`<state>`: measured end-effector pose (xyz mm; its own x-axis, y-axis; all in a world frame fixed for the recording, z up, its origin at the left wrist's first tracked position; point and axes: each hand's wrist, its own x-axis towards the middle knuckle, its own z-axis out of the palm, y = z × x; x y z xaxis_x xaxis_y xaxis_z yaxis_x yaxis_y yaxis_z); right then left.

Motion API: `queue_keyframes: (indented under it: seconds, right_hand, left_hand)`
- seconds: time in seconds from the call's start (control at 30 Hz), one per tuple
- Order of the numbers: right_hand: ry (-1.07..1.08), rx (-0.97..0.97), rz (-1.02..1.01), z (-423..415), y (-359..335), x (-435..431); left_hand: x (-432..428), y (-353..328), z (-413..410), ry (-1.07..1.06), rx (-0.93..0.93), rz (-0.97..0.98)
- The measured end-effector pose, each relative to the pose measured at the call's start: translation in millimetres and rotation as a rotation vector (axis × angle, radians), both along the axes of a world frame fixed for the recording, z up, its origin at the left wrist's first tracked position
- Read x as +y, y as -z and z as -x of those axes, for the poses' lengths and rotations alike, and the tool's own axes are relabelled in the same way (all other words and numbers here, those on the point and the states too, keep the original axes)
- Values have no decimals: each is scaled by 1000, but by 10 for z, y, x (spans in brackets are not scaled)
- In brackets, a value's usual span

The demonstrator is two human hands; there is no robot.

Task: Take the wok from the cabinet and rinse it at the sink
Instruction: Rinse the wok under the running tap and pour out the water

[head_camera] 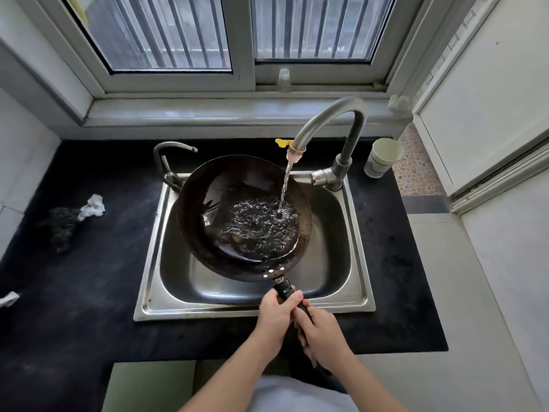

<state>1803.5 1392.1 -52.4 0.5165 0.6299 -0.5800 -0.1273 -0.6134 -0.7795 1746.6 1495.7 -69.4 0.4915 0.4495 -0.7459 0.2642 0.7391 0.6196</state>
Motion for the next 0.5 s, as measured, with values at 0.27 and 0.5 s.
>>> queue_keyframes:
  seconds: [0.27, 0.5]
  right_hand:
    - [10, 59, -19, 99, -29, 83]
    - [26, 43, 35, 345, -34, 17]
  left_hand:
    - [47, -62, 92, -33, 14, -32]
    - [1, -78, 311, -16, -28, 50]
